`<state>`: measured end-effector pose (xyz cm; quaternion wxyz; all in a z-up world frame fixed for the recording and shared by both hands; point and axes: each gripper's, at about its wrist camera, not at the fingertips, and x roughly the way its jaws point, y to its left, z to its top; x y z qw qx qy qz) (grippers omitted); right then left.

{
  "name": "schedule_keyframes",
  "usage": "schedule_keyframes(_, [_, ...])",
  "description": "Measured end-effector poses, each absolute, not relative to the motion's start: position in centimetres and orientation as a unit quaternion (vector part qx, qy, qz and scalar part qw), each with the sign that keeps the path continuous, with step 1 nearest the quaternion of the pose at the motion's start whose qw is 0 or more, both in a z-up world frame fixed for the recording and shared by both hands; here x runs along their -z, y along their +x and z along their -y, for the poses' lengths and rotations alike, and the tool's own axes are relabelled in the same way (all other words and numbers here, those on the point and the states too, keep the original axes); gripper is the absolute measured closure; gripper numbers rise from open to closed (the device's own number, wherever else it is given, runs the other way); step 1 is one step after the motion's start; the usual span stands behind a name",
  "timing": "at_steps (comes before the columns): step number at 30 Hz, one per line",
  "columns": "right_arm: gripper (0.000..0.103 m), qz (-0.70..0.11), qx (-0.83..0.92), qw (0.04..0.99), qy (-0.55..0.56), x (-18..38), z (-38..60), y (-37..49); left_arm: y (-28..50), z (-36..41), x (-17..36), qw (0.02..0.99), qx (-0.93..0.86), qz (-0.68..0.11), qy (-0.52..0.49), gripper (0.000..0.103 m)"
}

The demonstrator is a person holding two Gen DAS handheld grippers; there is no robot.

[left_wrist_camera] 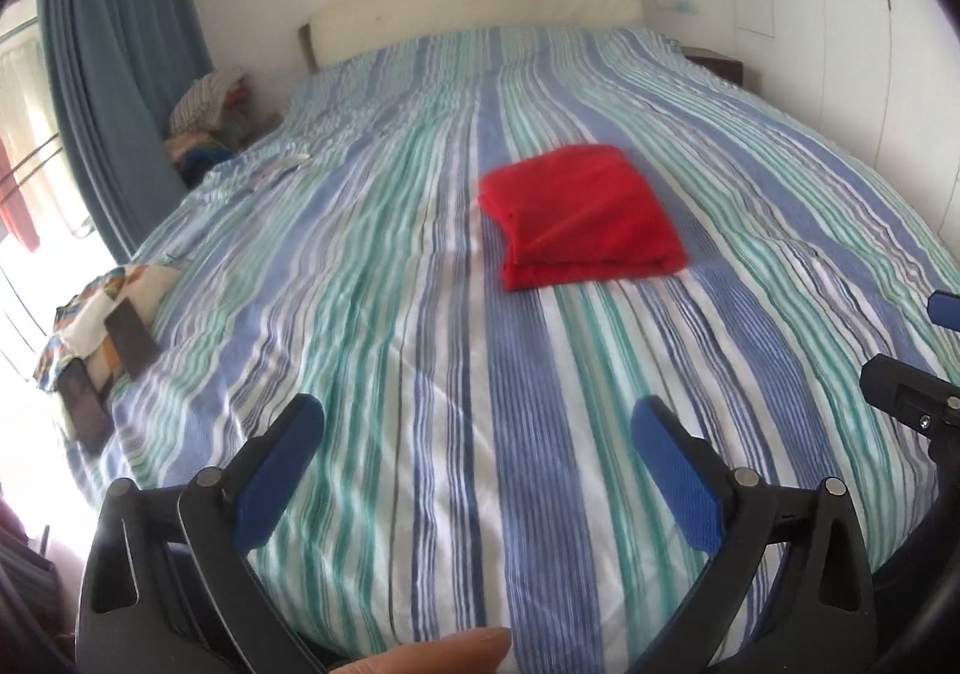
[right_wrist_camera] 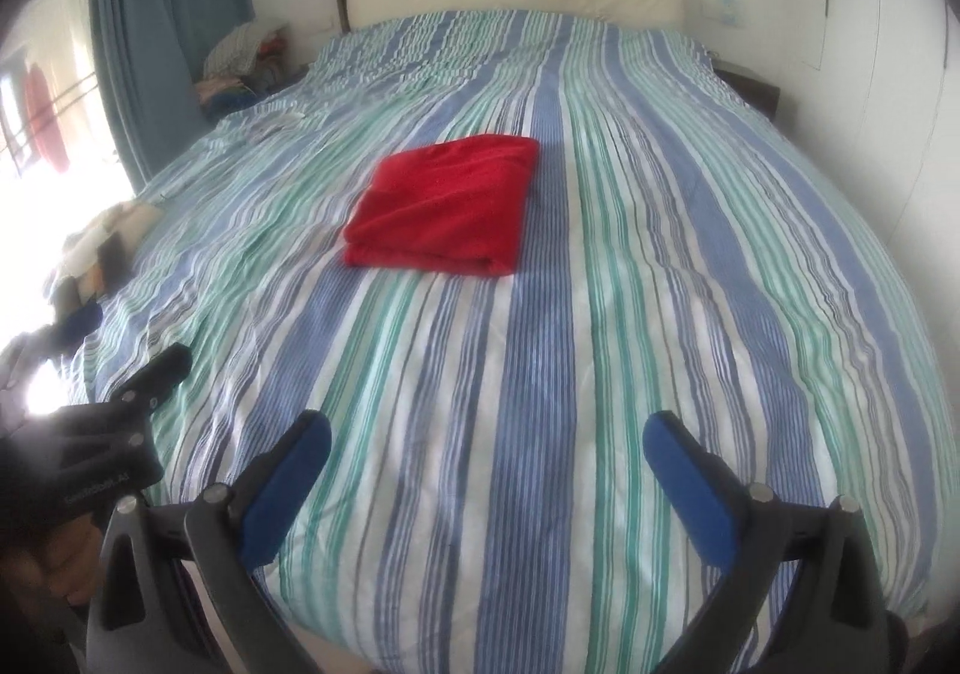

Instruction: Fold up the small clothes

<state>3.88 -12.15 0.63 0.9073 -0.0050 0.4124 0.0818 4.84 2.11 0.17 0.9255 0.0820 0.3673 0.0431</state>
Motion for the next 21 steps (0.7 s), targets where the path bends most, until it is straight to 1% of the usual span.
schedule_keyframes(7, [0.001,-0.389,-0.087,0.916,-0.043,-2.5,10.0,2.4,4.3,-2.4,-0.6,0.928,-0.032,-0.365,0.069,0.000])
schedule_keyframes(21, [0.001,-0.391,-0.077,0.916,-0.052,-2.4,9.3,2.8,4.5,-2.9,-0.8,0.916,-0.028,-0.397,0.048,0.000])
